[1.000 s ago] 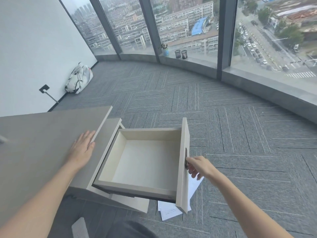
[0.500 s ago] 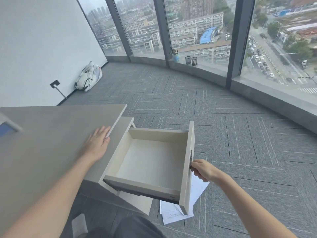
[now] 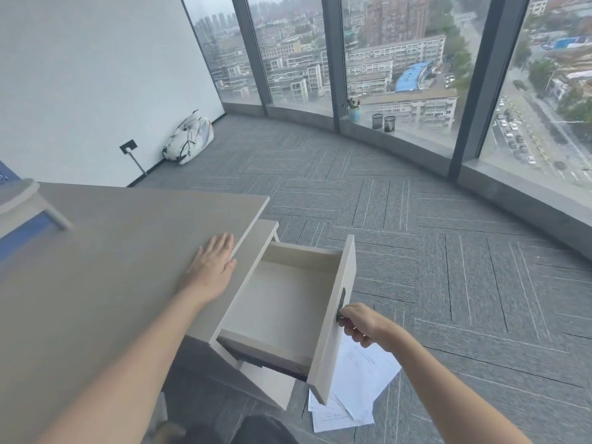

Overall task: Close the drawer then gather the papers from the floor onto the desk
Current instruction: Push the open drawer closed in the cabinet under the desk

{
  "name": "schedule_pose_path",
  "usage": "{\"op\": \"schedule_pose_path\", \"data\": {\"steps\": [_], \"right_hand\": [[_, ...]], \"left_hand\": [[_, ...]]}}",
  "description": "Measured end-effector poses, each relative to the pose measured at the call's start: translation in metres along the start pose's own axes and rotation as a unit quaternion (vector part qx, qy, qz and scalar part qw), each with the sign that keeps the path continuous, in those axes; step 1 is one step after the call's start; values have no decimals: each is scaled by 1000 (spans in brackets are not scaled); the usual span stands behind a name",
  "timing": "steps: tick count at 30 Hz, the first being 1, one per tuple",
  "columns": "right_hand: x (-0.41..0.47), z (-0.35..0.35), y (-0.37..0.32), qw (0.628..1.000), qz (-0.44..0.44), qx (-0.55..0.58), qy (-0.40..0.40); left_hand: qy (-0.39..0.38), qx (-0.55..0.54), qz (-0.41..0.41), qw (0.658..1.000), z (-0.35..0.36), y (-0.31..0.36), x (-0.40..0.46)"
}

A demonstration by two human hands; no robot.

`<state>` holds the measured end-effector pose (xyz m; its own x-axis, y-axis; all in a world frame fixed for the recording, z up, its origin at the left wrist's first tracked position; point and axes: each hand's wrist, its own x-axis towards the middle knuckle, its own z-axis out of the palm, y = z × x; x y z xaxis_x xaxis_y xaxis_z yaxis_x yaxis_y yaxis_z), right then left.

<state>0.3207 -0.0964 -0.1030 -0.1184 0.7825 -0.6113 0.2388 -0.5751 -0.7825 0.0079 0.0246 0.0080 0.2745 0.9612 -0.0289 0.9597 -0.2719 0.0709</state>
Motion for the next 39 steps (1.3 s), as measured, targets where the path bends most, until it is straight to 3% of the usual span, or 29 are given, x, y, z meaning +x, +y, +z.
{"op": "schedule_pose_path", "data": {"steps": [13, 39], "right_hand": [[56, 53, -49, 997, -7, -9, -71], [123, 136, -98, 995, -4, 6, -96]], "left_hand": [[8, -2, 0, 1000, -5, 6, -6], [20, 5, -5, 1000, -4, 9, -8]]}}
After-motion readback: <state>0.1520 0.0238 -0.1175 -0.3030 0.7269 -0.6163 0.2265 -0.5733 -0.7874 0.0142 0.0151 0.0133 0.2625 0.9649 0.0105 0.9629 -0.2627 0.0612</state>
